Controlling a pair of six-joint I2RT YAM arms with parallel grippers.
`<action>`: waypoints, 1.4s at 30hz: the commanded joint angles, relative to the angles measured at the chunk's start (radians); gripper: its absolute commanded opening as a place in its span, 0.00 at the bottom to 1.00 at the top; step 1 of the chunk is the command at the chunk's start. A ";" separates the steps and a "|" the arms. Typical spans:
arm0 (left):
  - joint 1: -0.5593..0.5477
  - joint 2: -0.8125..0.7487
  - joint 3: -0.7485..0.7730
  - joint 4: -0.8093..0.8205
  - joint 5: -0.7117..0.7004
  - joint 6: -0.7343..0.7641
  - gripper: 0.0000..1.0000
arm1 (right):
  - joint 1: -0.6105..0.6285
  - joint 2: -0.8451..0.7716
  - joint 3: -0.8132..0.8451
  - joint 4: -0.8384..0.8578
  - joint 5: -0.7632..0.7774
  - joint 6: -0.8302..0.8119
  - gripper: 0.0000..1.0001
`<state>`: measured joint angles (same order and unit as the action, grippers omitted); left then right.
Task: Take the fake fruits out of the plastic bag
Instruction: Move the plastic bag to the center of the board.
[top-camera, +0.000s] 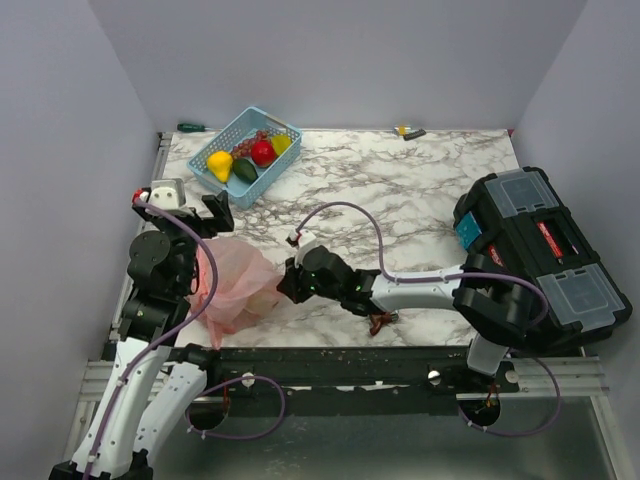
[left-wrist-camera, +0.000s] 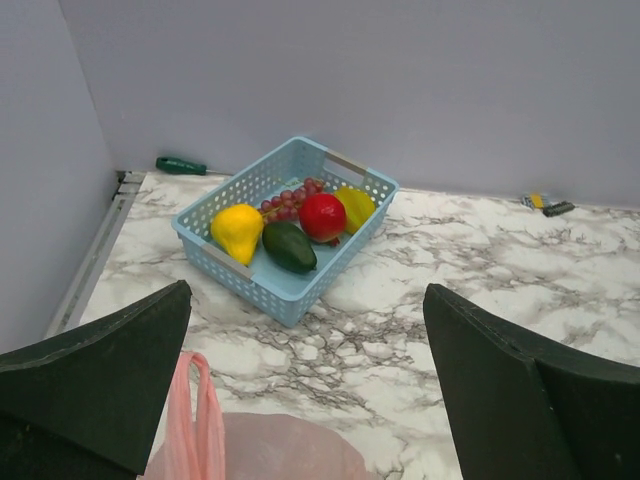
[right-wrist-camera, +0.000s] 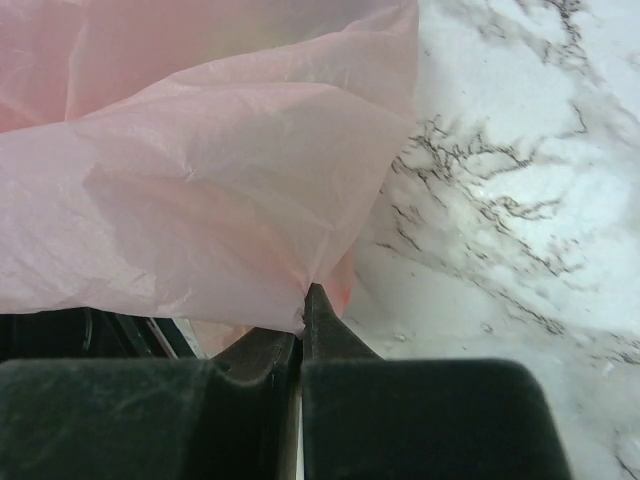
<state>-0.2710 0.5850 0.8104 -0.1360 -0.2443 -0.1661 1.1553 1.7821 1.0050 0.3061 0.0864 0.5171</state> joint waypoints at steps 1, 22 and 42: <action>-0.008 0.026 0.013 -0.003 0.094 -0.022 0.99 | -0.035 -0.080 -0.098 0.069 -0.054 -0.050 0.03; -0.064 0.231 0.088 -0.087 0.294 -0.038 0.99 | -0.467 -0.349 -0.314 -0.056 -0.240 -0.043 0.04; -0.217 0.447 0.196 -0.236 0.414 0.016 0.99 | -0.642 -0.426 -0.236 -0.304 0.025 -0.093 0.17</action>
<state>-0.4446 0.9882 0.9360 -0.3000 0.1577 -0.1829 0.5220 1.3987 0.7238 0.0734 -0.0124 0.4679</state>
